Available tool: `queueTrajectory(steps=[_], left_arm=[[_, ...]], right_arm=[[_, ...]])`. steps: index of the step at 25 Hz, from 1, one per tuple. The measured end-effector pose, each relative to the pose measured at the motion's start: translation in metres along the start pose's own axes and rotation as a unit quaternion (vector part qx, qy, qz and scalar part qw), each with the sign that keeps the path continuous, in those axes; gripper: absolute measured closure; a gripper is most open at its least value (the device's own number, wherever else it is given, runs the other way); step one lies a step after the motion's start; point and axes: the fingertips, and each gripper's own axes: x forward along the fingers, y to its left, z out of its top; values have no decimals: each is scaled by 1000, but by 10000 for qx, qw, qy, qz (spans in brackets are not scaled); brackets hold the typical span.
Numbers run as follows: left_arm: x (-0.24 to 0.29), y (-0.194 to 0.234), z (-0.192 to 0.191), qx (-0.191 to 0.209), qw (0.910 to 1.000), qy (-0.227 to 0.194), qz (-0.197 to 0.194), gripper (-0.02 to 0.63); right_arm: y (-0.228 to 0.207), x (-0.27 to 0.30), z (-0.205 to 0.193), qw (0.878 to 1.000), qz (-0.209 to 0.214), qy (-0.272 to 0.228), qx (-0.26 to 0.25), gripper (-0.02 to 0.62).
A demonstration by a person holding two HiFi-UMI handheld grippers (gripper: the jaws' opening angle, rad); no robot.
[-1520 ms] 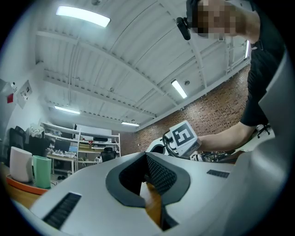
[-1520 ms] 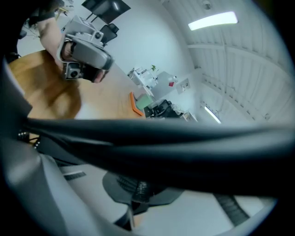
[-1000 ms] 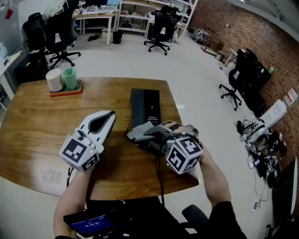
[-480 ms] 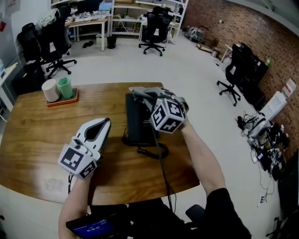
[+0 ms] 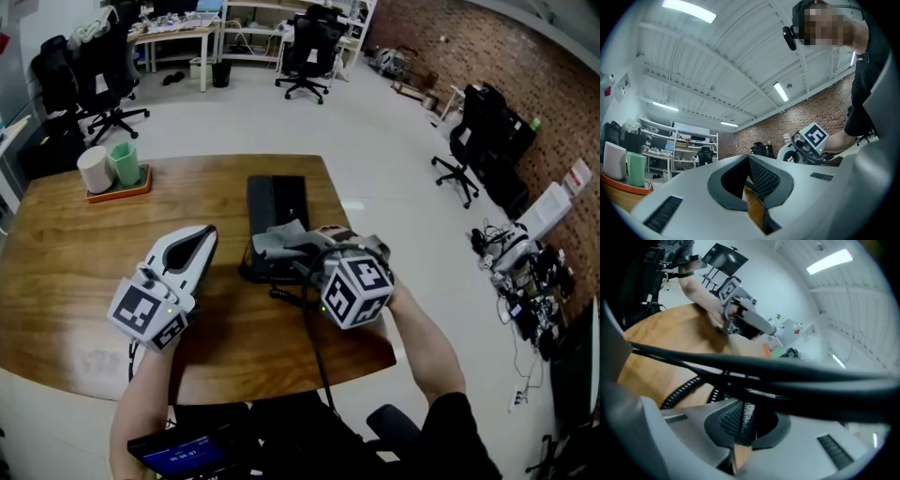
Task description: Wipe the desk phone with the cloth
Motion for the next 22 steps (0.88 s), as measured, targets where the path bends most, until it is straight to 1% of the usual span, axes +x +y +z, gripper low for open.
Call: queueTrajectory(steps=[4,5,6,7,8,9,10,11,12,13,14,15,17,20,22], left_arm=[[-1,0,-1,2,10000,12,-11,611],[0,0,-1,-3,10000,13,-13,611],[0,0,-1,-5,10000,13,-16,611],[0,-1,-1,-3,10000,14,-22,611],[1,-1,-1,-1,10000,14,-27,611],[1,-1,-1,-1,10000,13,-30,611],[1,0,-1,-10,10000,11,-28,611],[0,0,-1,-30,10000,7,-22,611],[0,1,-2,-57,10000,3,-14,611],[0,1,-2,-86,10000,0,-8,611],[-1,2,-3,-111,9999,-4,-3,611],[-1,2,-3,-131,9999,-8,0,611],[-2,0,-3,-152,9999,-16,7,611],[-1,-2,-1,-152,9999,-22,8,611],[0,-2,1,-137,9999,-25,-8,611]], right_arm=[[46,-18,2,9968,739,10,-296,572],[50,-22,1,9959,855,-12,-309,572],[47,-25,1,9961,846,-85,-253,572],[34,-28,1,9974,687,-191,-115,572],[14,-29,0,9988,376,-284,99,572],[-12,-29,-5,9988,-56,-323,364,572],[-41,-28,-13,9960,-544,-301,646,572],[-68,-26,-22,9904,-1008,-249,911,572],[-93,-24,-32,9836,-1388,-203,1132,572],[-113,-21,-39,9775,-1654,-170,1294,572],[-128,-15,-44,9735,-1813,-140,1383,572],[-138,-8,-47,9720,-1884,-99,1397,572],[-146,9,-51,9744,-1835,30,1301,572],[-136,29,-59,9793,-1617,254,1191,572],[-130,27,-59,9809,-1556,302,1131,572]])
